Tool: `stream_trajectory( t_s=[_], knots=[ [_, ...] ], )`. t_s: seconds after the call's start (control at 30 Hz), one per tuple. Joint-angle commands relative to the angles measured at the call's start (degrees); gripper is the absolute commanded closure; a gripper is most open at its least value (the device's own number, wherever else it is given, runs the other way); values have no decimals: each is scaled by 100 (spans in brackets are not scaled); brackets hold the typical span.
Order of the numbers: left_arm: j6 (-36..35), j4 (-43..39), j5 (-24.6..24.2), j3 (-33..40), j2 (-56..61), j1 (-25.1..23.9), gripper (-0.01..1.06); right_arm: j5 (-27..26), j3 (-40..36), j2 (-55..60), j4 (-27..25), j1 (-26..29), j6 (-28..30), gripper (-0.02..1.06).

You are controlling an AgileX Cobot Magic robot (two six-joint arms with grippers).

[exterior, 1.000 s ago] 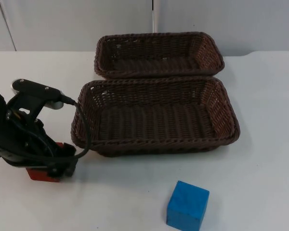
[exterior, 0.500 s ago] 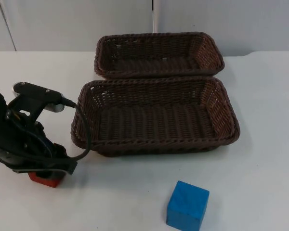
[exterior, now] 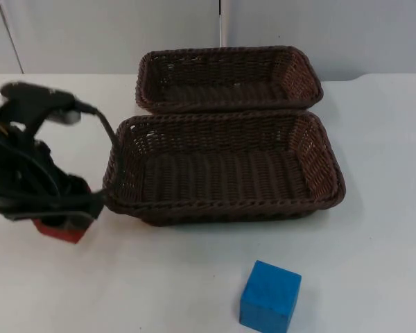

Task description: Pick up one cube with the left hand and place it into the upper basket. Pick up one cube with the right hand and place it into the lower basket.

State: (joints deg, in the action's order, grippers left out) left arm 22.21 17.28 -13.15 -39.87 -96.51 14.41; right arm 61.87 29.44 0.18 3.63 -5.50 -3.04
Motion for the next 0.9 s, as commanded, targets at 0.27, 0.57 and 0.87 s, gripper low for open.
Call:
stream_trajectory(
  t_s=[0.27, 0.57, 0.87],
  knots=[
    [-66, 163, -177, 4, 1338, 22, 105, -3, 9, -18, -12, 32, 13, -1],
    [-66, 177, -156, 4, 2224, 22, 105, -3, 9, -18, -12, 32, 13, -1],
    [-66, 177, -156, 4, 2224, 22, 105, -3, 9, -18, -12, 32, 13, -1]
  ],
)
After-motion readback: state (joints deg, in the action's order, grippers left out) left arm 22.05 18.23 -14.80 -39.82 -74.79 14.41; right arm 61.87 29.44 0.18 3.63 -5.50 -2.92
